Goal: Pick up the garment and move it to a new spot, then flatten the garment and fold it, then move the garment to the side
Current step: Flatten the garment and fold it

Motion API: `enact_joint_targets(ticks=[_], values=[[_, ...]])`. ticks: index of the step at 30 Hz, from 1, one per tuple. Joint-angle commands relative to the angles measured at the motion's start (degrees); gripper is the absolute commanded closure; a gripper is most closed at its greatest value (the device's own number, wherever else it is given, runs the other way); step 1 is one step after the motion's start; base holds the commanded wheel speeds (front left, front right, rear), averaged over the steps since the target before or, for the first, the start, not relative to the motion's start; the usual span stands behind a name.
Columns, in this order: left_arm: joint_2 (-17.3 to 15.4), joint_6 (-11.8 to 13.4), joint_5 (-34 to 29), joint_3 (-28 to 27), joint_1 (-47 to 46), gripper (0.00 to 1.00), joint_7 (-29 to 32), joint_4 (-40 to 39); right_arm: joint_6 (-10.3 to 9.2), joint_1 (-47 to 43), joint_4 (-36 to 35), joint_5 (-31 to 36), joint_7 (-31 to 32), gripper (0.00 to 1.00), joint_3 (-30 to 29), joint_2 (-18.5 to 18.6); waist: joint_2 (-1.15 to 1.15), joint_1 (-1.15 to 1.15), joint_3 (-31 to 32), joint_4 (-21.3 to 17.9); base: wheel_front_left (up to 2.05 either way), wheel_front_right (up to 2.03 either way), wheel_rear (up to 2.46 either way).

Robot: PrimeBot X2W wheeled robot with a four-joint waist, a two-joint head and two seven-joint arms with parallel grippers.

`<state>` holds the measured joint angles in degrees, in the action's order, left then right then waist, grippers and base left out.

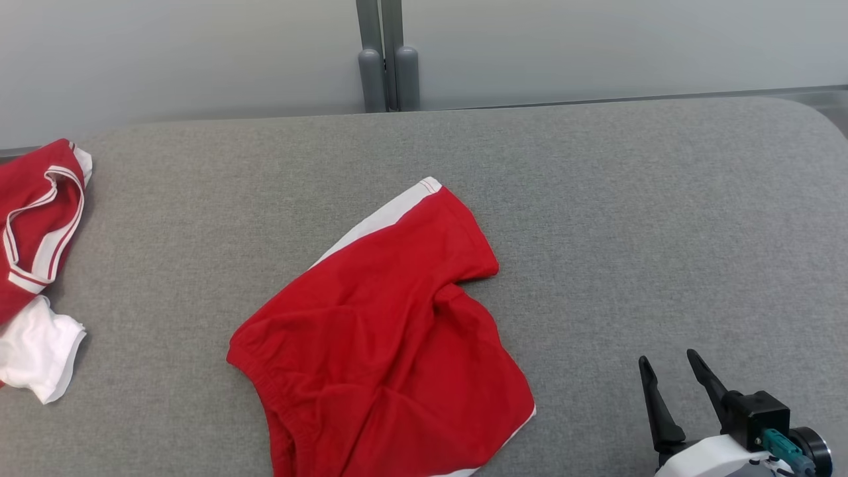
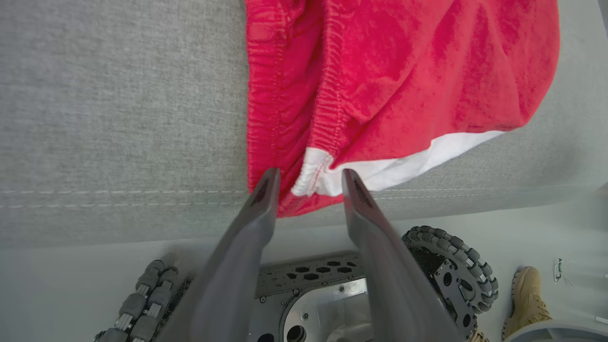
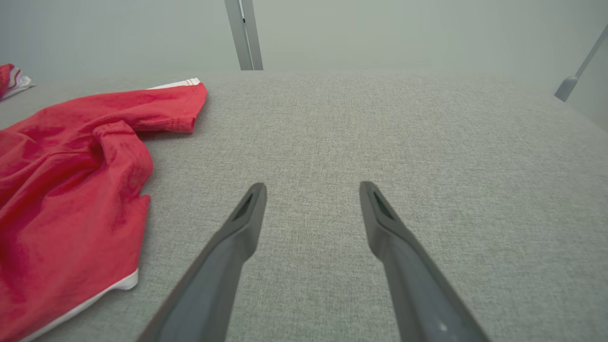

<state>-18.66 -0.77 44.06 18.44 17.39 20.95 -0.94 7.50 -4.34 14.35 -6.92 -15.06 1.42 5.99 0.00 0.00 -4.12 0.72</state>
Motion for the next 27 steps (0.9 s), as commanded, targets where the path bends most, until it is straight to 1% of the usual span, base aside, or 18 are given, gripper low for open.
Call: enact_joint_targets(ticks=[1,3,7,10,11,13,16,17,18,20,21,23,25,27], values=[[-0.34,0.07,-0.54,-0.37,-0.53,0.0,-0.77,-0.57,-0.02,0.26,0.14,0.0,-0.18,0.0,0.08,0.09,0.0,0.0,0.11,-0.63,0.0,0.0,0.0],[-1.27,0.54,-2.08,-0.05,0.42,0.0,-1.35,-2.17,-0.02,0.37,0.12,-0.05,-0.18,0.0,0.25,-0.07,0.0,0.0,0.16,-1.56,0.0,0.0,0.0],[-3.21,3.41,-5.05,-1.48,1.65,0.0,-2.31,-8.63,-0.02,0.2,-0.4,-0.19,-0.18,0.0,0.02,-0.26,0.0,0.0,-0.22,-3.09,0.0,0.0,0.0],[-4.19,5.51,-8.57,-1.8,-2.54,0.0,-1.71,-13.19,-0.02,0.43,-0.82,-0.21,-0.18,0.0,0.21,-0.48,0.0,0.0,-1.29,-3.81,0.0,0.0,0.0],[-3.98,5.64,-9.21,-1.31,-4.26,0.0,-1.15,-13.83,-0.02,0.72,-0.86,-0.19,-0.18,0.0,0.4,-0.52,0.0,0.0,-1.73,-4.06,0.0,0.0,0.0],[-4.57,5.46,-12.57,0.6,-9.01,0.0,0.77,-13.33,-0.02,1.6,-0.78,-0.36,-0.18,0.0,0.78,-0.48,0.0,0.0,-2.66,-4.83,0.0,0.0,0.0],[-2.38,4.44,-16.2,4.96,-18.13,0.0,3.81,-9.49,-0.02,3.15,-0.56,-0.57,-0.18,0.0,1.26,-0.69,0.0,0.0,-4.0,-6.46,0.0,0.0,0.0],[-1.21,4.0,-16.41,6.14,-20.55,0.0,4.57,-7.76,-0.02,3.65,-0.58,-0.55,-0.18,0.0,1.39,-0.79,0.0,0.0,-4.39,-7.1,0.0,0.0,0.0],[-0.34,3.27,-17.62,7.72,-23.22,0.0,5.44,-5.34,-0.02,4.16,-0.57,-0.7,-0.18,0.0,1.59,-0.91,0.0,0.0,-4.73,-7.86,0.0,0.0,0.0],[0.86,3.09,-19.74,9.53,-27.97,0.0,6.31,-0.24,-0.02,5.01,-0.51,-0.91,-0.18,0.0,2.22,-1.17,0.0,0.0,-5.26,-9.43,0.0,0.0,0.0],[0.94,3.12,-21.28,10.36,-29.74,0.0,6.5,2.07,-0.02,5.38,-0.46,-1.06,-0.18,0.0,2.42,-1.3,0.0,0.0,-5.46,-10.27,0.0,0.0,0.0],[2.09,3.43,-22.99,11.51,-32.65,0.0,6.33,7.21,-0.02,5.82,-0.5,-1.19,-0.18,0.0,2.47,-1.52,0.0,0.0,-5.8,-11.98,0.0,0.0,0.0],[2.12,3.34,-25.58,12.72,-35.65,0.0,5.96,12.09,-0.02,5.86,-0.51,-1.28,-0.18,0.0,2.17,-1.81,0.0,0.0,-6.13,-13.57,0.0,0.0,0.0],[3.28,2.74,-24.49,12.94,-36.57,0.0,5.64,15.15,-0.02,5.62,-0.35,-1.3,-0.18,0.0,2.05,-1.98,0.0,0.0,-6.27,-14.79,0.0,0.0,0.0]])
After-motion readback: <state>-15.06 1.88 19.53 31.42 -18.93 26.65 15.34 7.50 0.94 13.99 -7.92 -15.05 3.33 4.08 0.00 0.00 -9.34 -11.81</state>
